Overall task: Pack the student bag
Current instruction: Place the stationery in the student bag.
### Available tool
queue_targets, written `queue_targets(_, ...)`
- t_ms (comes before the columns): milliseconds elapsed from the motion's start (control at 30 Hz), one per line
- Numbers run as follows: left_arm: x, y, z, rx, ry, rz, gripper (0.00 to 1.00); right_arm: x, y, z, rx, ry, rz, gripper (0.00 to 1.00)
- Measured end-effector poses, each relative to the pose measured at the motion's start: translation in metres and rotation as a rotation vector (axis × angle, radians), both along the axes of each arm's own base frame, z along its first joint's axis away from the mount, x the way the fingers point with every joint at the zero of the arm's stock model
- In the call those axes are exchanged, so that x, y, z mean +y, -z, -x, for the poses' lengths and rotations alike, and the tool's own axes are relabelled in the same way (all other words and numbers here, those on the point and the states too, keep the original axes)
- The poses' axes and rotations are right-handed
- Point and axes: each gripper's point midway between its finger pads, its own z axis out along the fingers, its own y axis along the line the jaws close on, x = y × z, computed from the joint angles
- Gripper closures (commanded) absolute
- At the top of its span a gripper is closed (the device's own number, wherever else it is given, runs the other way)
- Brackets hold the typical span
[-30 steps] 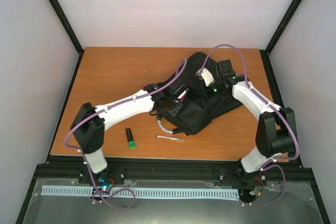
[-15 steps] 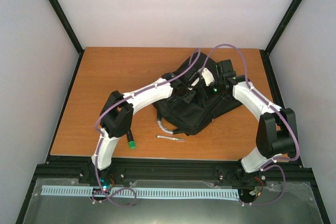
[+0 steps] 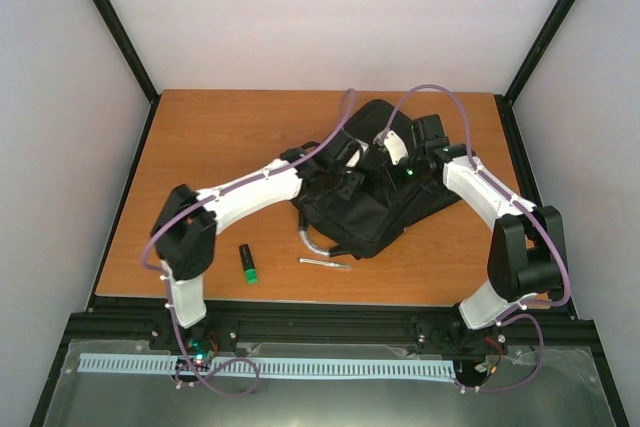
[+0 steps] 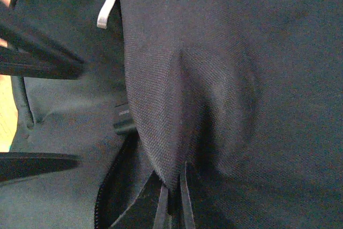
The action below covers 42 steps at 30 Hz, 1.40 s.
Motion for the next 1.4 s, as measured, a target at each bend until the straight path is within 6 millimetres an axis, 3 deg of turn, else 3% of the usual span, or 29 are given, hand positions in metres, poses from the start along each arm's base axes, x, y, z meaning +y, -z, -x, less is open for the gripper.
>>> queue_targets(67,0.008,-0.014,0.009,-0.019,-0.003,0.039,0.55,0.000,0.000,0.000,0.001,-0.001,-0.002,0.97)
queue_targets(200,0.016,-0.030,0.018,-0.037,-0.016,0.089,0.83,0.000,0.000,0.000,0.001,-0.002,-0.002,0.97)
queue_targets(333,0.015,-0.014,0.021,-0.010,-0.020,0.090,0.99,0.000,0.000,0.000,0.001,-0.002,-0.002,0.97)
queue_targets(600,0.005,0.042,0.013,0.045,-0.018,0.031,0.99,0.001,0.000,0.001,0.002,-0.004,-0.004,0.97)
queue_targets(1067,-0.035,0.043,-0.041,-0.137,-0.001,0.076,0.98,0.002,0.005,0.000,0.014,-0.011,-0.004,0.97)
queue_targets(1400,-0.035,0.041,-0.039,-0.165,0.010,0.107,0.91,0.002,0.006,0.000,0.017,-0.015,-0.005,0.97)
